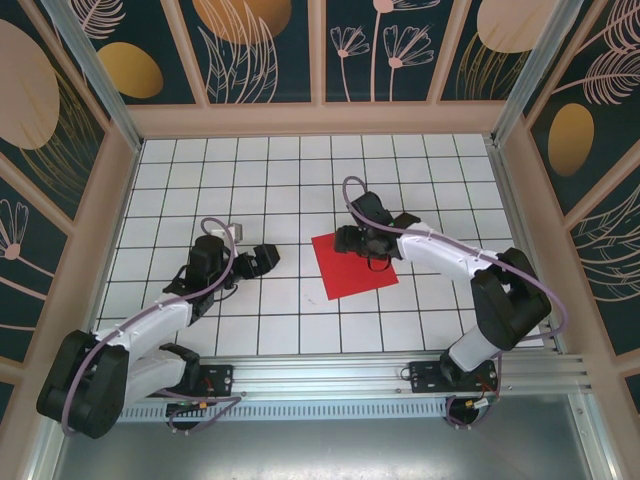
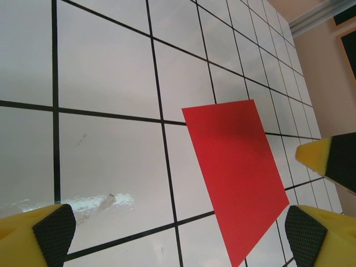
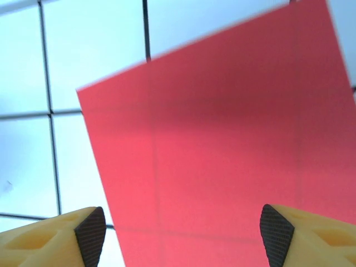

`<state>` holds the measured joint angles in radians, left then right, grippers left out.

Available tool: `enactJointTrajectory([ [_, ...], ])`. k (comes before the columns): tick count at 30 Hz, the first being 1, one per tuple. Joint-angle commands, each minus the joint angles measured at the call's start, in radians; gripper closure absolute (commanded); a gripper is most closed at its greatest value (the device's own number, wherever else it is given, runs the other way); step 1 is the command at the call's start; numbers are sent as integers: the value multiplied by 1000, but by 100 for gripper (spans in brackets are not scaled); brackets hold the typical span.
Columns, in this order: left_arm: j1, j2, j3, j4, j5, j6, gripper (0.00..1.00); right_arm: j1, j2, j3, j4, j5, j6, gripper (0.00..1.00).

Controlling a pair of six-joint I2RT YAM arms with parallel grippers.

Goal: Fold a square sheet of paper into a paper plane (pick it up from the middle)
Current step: Move the square sheet of paper to the center of the table, then fold the square sheet of paper in half at the center of the table.

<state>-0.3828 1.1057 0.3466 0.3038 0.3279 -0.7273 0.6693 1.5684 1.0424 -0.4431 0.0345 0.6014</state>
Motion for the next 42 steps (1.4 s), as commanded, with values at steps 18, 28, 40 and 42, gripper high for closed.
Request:
enactJointTrajectory([
  [18, -14, 78, 7, 101, 51, -7, 2, 47, 316, 261, -260, 30, -142, 13],
  [28, -14, 101, 35, 92, 101, 16, 1, 21, 357, 243, -268, 35, -186, 11],
  [40, -14, 88, 26, 64, 102, 24, 1, 19, 438, 206, -247, -51, -219, 16],
  [42, -14, 85, 30, 52, 102, 29, 1, 17, 436, 212, -253, -38, -219, 18],
])
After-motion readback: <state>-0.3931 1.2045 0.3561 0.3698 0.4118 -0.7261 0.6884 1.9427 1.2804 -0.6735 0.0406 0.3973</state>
